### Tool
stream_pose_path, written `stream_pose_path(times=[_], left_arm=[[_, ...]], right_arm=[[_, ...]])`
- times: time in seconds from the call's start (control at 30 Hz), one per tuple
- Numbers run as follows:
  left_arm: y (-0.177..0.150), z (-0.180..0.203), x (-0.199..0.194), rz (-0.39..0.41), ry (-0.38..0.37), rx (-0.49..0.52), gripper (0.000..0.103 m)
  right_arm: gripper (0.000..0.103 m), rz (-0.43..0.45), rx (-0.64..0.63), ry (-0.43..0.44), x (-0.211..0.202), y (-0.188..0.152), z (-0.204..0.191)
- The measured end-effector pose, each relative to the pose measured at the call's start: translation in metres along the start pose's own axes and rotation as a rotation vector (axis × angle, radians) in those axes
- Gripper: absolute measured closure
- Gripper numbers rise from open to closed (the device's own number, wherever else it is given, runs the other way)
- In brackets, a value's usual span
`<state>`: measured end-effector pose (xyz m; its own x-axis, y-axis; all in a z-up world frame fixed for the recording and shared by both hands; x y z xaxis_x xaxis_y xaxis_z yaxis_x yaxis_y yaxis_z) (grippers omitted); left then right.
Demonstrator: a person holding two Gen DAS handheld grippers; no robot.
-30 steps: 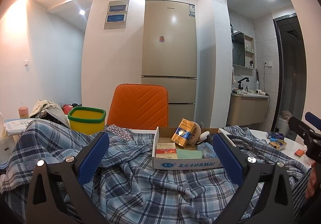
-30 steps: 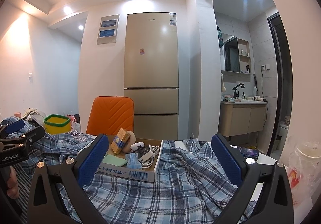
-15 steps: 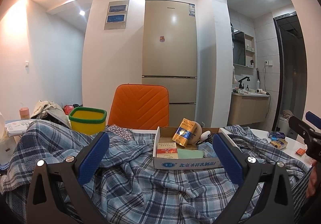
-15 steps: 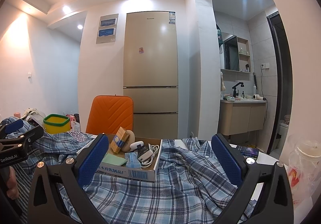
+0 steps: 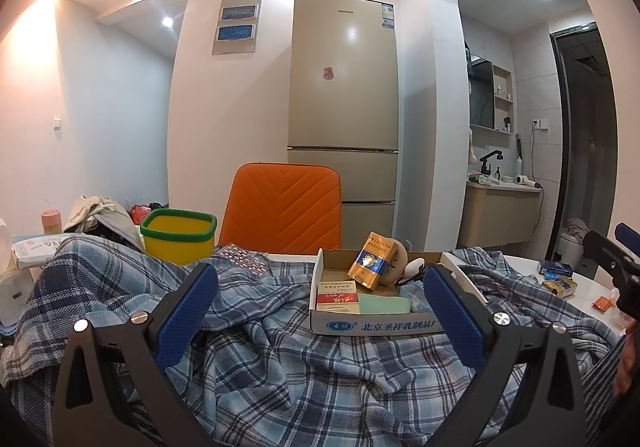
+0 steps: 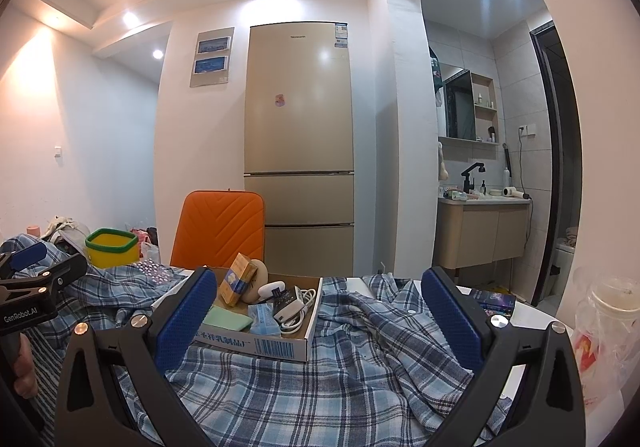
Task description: Organize soft objects
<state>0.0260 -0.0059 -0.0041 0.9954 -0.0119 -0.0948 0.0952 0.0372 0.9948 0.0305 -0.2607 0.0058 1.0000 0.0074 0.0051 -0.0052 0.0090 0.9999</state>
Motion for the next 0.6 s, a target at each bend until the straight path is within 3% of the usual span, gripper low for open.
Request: stream_pose_path(times=[0.6], left_arm=[[0.0009, 0.0027, -0.0004, 0.0, 0.003, 0.008, 0.001]], right_arm=[[0.0, -0.001, 0.002, 0.0, -0.0005, 0.0009, 0.0005]])
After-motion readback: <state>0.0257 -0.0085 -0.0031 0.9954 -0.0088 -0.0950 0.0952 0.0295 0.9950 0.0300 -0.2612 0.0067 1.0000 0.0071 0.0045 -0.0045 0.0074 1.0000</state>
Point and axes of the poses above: each gripper's, at about its wrist camera, not at the fingertips, and x roughly the way its jaws point, z to its right, y to its top, the point moved 4 cm from there along x, roughly the way its jaws point, and after that the axes turned 5 degrees about z, right-handed, at the moved point
